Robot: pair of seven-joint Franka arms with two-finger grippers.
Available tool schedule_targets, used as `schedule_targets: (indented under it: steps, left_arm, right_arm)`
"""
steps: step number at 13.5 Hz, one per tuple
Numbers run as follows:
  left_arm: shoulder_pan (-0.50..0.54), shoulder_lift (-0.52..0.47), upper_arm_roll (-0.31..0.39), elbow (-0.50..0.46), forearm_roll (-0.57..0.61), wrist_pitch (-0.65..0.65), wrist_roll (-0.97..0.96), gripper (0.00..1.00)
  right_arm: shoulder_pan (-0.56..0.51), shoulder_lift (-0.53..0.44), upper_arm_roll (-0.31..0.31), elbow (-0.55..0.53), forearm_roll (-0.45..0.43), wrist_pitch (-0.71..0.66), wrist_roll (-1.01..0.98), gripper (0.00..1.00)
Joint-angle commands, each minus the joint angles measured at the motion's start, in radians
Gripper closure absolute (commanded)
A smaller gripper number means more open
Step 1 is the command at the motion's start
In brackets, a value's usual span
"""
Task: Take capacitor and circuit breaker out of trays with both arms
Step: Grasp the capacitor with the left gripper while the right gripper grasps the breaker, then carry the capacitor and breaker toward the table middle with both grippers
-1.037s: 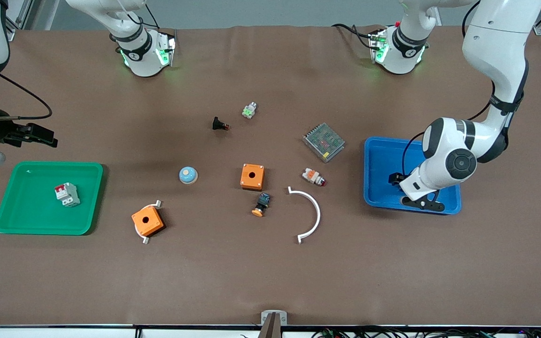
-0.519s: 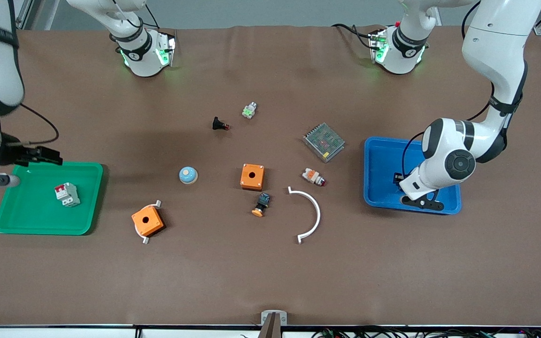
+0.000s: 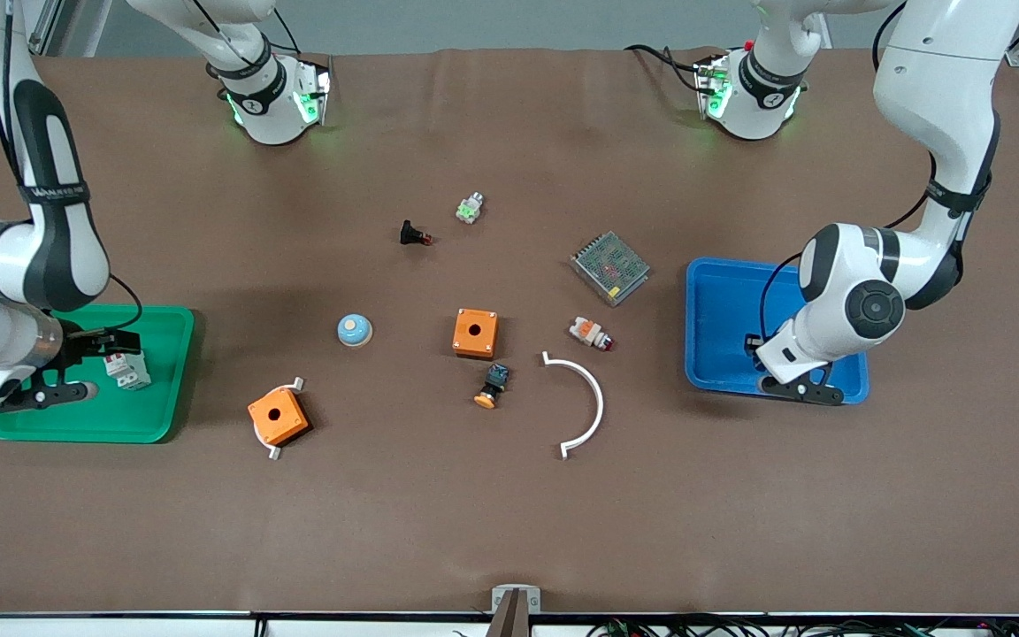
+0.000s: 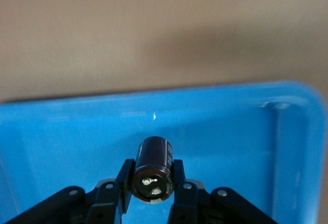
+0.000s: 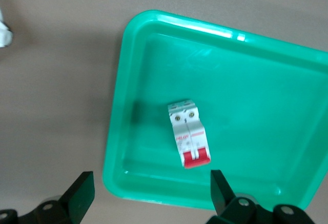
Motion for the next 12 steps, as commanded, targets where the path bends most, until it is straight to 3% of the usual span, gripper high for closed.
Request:
schedule_targets:
  steps: [1, 5, 9, 11, 12]
  left_arm:
    - [-0.028, -0.001, -0.04, 0.102, 0.004, -0.052, -0.119, 0.99]
    - [-0.146, 0.121, -0.05, 0.362, -0.063, -0.175, -0.349, 0.99]
    - [-0.261, 0.222, -0.048, 0.508, -0.108, -0.167, -0.591, 0.99]
    - [-0.322, 0.276, -0.048, 0.571, -0.109, -0.161, -0.661, 0.99]
    - [-0.348, 0.299, -0.048, 0.588, -0.109, -0.144, -0.696, 0.99]
  right_arm:
    - [-0.043, 0.057, 0.012, 0.022, -0.027, 0.05, -0.106, 0.0]
    - [-0.072, 0.111, 0.012, 0.022, -0.027, 0.11, -0.198, 0.05]
    - [-0.091, 0.165, 0.015, 0.025, -0.018, 0.118, -0.256, 0.14]
    - [-0.095, 0.179, 0.015, 0.025, -0.018, 0.138, -0.284, 0.28]
    - [-0.098, 0.179, 0.015, 0.027, -0.018, 0.138, -0.29, 0.42]
